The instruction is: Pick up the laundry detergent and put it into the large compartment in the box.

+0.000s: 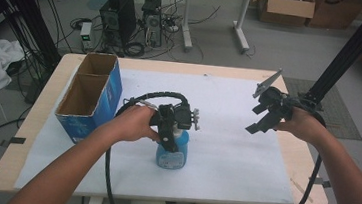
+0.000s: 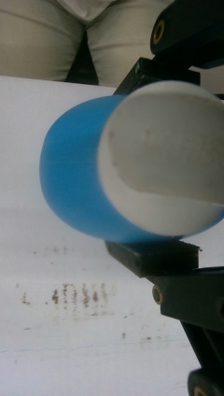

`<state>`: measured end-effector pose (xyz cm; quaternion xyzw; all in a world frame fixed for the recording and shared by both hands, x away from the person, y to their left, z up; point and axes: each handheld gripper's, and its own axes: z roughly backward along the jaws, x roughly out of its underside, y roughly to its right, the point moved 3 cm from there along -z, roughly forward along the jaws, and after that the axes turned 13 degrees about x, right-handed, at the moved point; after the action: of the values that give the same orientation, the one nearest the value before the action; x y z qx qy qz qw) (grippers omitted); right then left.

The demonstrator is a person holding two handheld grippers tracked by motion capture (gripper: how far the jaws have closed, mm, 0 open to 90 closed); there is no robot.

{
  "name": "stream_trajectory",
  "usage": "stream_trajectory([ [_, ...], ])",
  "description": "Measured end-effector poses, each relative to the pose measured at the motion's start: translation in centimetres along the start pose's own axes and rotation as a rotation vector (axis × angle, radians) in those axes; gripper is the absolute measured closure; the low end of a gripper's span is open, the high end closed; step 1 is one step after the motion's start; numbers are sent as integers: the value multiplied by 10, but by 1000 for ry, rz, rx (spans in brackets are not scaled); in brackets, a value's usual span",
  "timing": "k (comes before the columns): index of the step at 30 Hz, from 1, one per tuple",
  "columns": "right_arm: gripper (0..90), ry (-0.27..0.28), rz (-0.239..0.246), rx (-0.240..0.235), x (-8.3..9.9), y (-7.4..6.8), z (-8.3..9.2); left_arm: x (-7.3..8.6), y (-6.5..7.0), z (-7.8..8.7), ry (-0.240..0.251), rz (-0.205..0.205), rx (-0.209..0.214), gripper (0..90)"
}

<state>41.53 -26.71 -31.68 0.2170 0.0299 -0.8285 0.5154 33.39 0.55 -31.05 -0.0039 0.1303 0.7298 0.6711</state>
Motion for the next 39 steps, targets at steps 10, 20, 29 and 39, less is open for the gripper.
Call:
stream_trajectory([
  [10,167,-4,8,-2,0,-1,-1,-3,7,71,76,200,-101,379],
  [20,167,0,11,-2,-2,-3,0,1,2,158,131,428,-212,380],
  [29,165,17,11,-1,-1,-2,-1,26,-7,215,248,666,-266,380],
  [39,165,13,18,0,-1,-3,-5,73,-24,242,322,955,-347,380],
])
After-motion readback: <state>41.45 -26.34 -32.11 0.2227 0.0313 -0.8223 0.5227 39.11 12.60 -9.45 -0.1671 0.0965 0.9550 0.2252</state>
